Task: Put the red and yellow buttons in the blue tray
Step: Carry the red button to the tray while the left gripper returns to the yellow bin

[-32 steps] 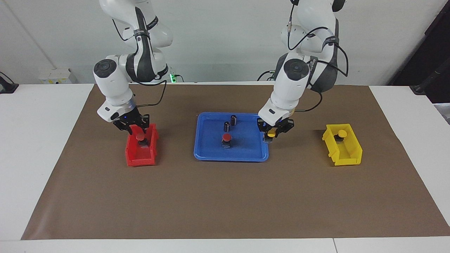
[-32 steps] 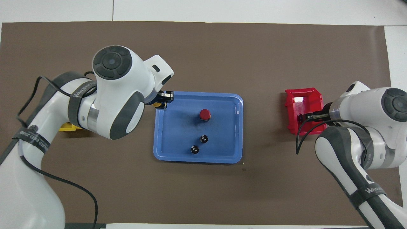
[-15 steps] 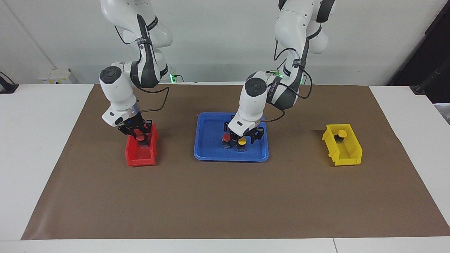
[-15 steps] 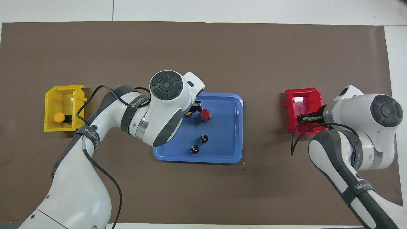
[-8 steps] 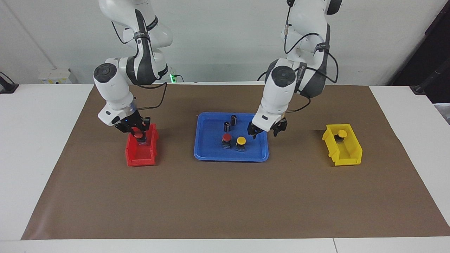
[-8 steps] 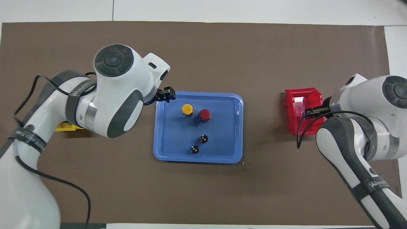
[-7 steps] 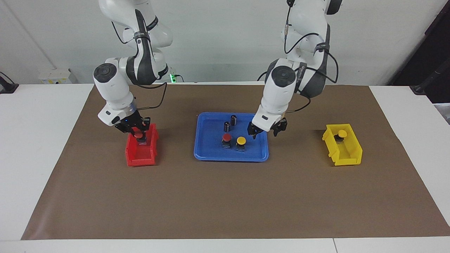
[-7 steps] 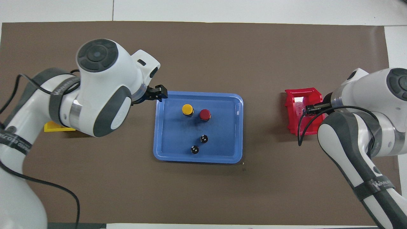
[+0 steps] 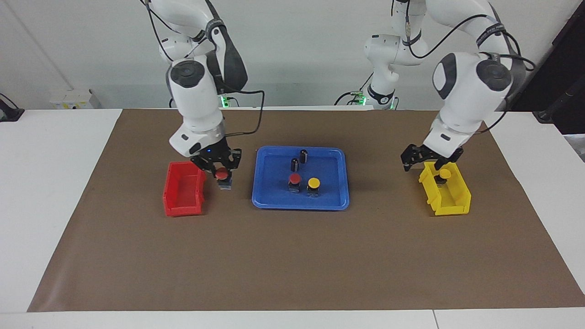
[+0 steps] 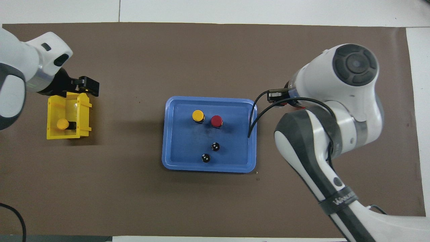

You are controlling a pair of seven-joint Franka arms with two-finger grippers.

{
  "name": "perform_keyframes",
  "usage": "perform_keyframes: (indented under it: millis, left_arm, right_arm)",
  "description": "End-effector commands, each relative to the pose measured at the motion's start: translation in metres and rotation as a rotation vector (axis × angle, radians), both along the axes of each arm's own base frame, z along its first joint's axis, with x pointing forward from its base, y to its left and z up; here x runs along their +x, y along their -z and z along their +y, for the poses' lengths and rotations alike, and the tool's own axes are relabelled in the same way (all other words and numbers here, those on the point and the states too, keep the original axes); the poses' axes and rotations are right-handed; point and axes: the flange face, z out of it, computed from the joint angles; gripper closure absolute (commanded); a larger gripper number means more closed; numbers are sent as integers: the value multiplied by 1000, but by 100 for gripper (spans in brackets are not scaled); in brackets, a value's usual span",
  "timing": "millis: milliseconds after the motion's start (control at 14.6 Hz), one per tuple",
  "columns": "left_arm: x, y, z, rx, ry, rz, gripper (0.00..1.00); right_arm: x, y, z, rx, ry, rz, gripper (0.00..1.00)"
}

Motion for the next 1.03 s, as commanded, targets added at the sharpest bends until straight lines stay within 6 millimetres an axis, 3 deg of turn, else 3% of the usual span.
perform_keyframes:
  millis: [0, 68, 205, 274, 411, 616, 753, 959]
  left_arm:
    - [-8, -10, 25, 52, 57, -6, 1]
    - [-7, -8, 34, 57, 52, -15, 5]
    - [-7, 5, 85, 57, 33, -34, 18]
    - [-10, 14, 99, 57, 33, -44, 26]
    - [-23, 41, 123, 57, 39, -68, 29]
    - [-29, 72, 122, 57, 35, -87, 29]
    - [-27, 78, 118, 58, 41, -87, 29]
    - [-39, 112, 99, 53, 73, -87, 29]
  right_arm:
    - [-2, 27, 18, 16, 40, -1, 72]
    - [-9, 37, 38, 15, 40, 8, 72]
    - [-12, 51, 53, 20, 62, 5, 72]
    - [-16, 57, 57, 19, 54, 7, 71]
    - [-26, 73, 53, 19, 53, 7, 71]
    - [-49, 90, 63, 21, 25, 6, 71]
    - [-52, 93, 65, 22, 24, 4, 70]
    - [-54, 101, 75, 28, 35, -1, 66]
